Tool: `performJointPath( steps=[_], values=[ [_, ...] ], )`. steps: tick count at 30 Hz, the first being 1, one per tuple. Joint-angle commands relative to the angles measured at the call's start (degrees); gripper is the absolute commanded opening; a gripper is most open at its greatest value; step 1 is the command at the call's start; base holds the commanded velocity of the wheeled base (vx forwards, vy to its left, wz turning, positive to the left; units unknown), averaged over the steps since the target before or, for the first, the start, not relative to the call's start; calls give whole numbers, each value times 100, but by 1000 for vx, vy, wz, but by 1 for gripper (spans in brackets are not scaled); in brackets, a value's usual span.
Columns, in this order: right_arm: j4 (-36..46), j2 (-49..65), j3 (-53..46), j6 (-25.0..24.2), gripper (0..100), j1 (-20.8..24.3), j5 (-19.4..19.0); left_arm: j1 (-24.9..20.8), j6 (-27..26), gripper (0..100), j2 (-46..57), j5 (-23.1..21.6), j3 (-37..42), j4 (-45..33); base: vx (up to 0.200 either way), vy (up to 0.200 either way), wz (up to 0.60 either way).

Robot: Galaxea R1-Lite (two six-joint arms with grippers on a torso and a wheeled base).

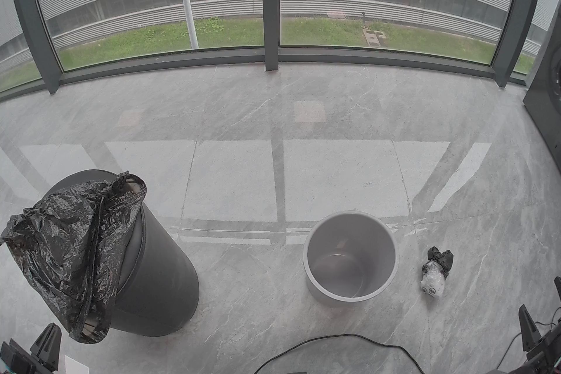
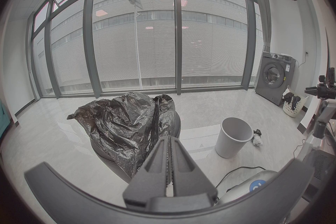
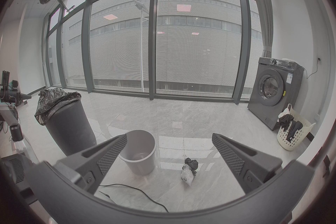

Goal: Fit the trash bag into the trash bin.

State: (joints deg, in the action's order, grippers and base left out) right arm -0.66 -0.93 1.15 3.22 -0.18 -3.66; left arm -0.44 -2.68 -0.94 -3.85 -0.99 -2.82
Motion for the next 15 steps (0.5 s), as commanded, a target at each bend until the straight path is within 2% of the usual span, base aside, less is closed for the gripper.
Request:
performJointPath(
  steps=[1,2,14,15],
  values=[
    [-4,93,0,3,100,1,-3,0,-4,0,76,-1,72,-17,0,0,0],
    [-4,93,0,-5,100,1,5,0,-4,0,76,-1,72,-17,0,0,0],
    [-4,93,0,-41,100,1,5,0,-4,0,76,-1,72,-26,0,200,0],
    [-4,93,0,-49,100,1,5,0,-13,0,76,-1,81,0,0,0,0]
  ],
)
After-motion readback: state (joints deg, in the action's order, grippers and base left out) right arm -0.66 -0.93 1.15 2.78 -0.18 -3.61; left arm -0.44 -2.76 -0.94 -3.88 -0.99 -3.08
